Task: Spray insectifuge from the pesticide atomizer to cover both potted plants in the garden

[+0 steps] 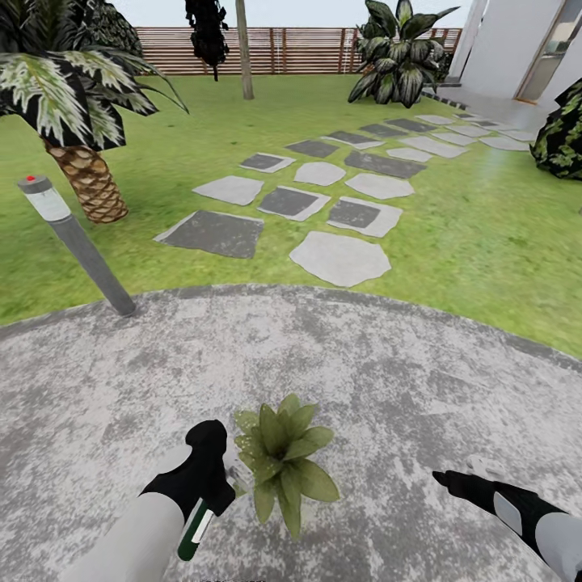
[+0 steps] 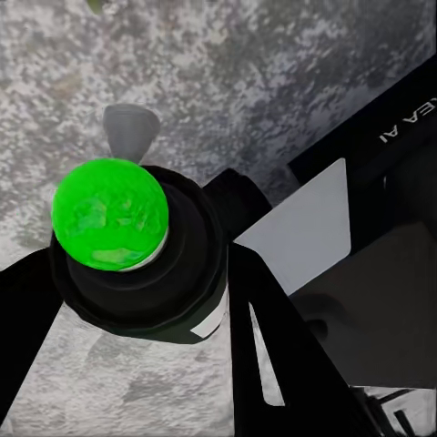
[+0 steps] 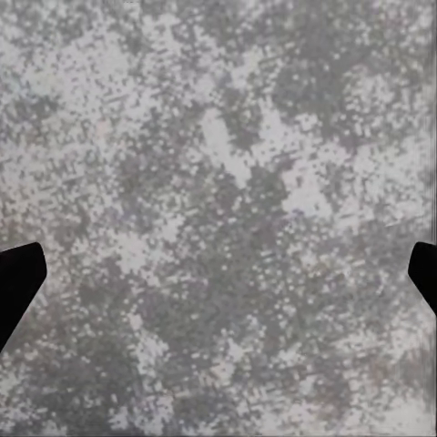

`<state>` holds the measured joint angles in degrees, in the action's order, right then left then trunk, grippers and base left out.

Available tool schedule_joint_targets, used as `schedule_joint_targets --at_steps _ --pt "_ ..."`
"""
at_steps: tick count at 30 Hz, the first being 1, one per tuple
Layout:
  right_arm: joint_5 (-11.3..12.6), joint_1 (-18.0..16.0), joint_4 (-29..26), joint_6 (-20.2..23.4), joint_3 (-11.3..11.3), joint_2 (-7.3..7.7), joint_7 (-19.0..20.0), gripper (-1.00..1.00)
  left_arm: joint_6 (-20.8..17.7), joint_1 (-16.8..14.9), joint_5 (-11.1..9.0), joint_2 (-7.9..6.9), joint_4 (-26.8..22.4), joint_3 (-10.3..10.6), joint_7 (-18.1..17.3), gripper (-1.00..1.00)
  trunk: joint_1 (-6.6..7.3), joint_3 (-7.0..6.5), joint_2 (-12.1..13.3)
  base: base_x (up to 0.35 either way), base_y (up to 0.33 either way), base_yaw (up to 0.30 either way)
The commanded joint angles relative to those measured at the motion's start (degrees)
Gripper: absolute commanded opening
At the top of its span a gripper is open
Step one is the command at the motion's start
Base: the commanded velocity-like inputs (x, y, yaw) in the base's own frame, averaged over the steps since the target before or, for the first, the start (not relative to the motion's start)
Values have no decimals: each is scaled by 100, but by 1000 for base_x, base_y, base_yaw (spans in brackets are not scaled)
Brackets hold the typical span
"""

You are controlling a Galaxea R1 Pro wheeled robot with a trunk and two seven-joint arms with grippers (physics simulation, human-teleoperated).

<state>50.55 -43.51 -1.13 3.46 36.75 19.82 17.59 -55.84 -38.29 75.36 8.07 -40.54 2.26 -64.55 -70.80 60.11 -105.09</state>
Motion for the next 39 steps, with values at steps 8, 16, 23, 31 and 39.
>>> schedule_joint_targets --at_steps 8,16,23,31,39 --pt "56 1 -11 31 57 5 -16 100 -32 -3 42 1 -3 5 -58 -100 1 12 -2 0 -133 98" --pt "52 1 -10 31 60 5 -19 100 -24 -3 45 1 542 0 -58 -100 1 26 -2 0 -1 106" --pt "52 1 -10 31 60 5 -18 100 -23 -3 36 1 683 11 -58 -100 1 30 -2 0 0 28" --pt "52 1 -10 31 68 5 -19 100 -32 -3 40 1 679 3 -58 -100 1 31 -2 2 0 0" --pt "52 1 -10 31 69 5 -19 100 -32 -3 45 1 679 3 -58 -100 1 44 -2 110 0 0"
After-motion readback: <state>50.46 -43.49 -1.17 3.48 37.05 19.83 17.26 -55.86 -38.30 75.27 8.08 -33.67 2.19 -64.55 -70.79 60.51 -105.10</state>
